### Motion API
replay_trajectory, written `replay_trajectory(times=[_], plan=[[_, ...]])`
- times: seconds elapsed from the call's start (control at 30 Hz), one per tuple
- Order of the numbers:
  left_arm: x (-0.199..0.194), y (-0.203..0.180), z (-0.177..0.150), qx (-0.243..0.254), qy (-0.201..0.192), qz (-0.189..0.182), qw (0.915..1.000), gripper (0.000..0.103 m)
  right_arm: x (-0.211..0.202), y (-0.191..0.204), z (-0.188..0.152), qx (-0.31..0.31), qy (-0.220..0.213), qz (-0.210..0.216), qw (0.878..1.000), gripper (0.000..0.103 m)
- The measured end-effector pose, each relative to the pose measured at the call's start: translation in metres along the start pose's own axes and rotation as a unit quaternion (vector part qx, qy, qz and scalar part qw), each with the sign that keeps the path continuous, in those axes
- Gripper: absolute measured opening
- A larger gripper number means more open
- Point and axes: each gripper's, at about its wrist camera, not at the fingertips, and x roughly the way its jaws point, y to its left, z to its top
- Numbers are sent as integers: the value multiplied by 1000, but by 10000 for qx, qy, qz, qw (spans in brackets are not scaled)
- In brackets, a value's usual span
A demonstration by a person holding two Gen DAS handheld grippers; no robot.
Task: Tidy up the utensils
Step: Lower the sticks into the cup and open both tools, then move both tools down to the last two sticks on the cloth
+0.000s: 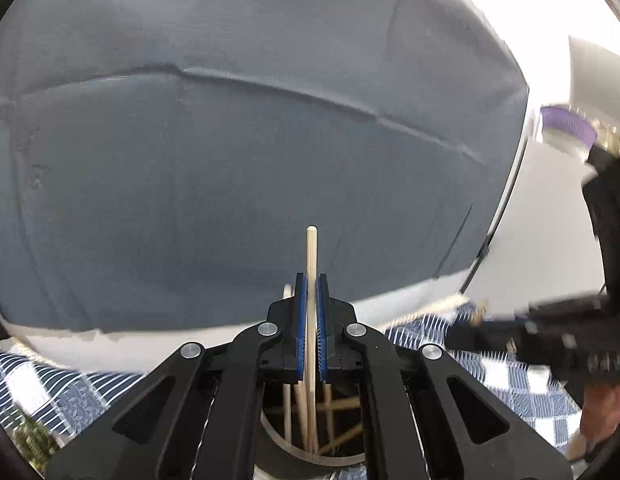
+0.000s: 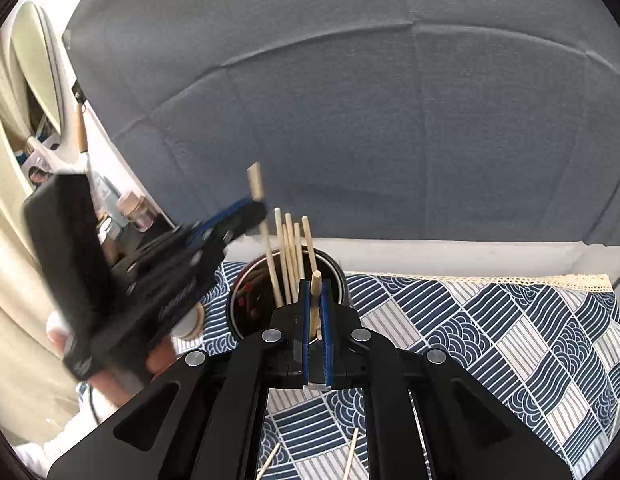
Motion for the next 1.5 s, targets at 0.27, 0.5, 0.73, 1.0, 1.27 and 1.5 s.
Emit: replay_trajectory(times=[0.27, 0.5, 0.73, 1.0, 1.27, 1.5], plan=[[-12, 0, -14, 86, 606, 214, 9979, 5, 28, -5, 6, -34, 33, 73, 10000, 6], [-24, 6, -17, 34, 776, 269, 9966, 25, 30, -3, 4, -127, -104, 85, 9998, 9], [-48, 12, -25, -20, 709, 298, 9970, 75, 4, -13, -8, 72, -398, 57, 9992, 55], [-85, 19, -49, -425, 761, 398, 9954, 95, -45, -10, -37, -55, -979, -261, 9948, 95], [-124, 7, -86, -368, 656, 526, 9958, 97, -75, -4, -82, 21, -1352, -633, 9888, 95], [-131, -15, -127, -66, 846, 653, 9942, 97, -46, -12, -134, 123, -303, -1087, 9935, 95]])
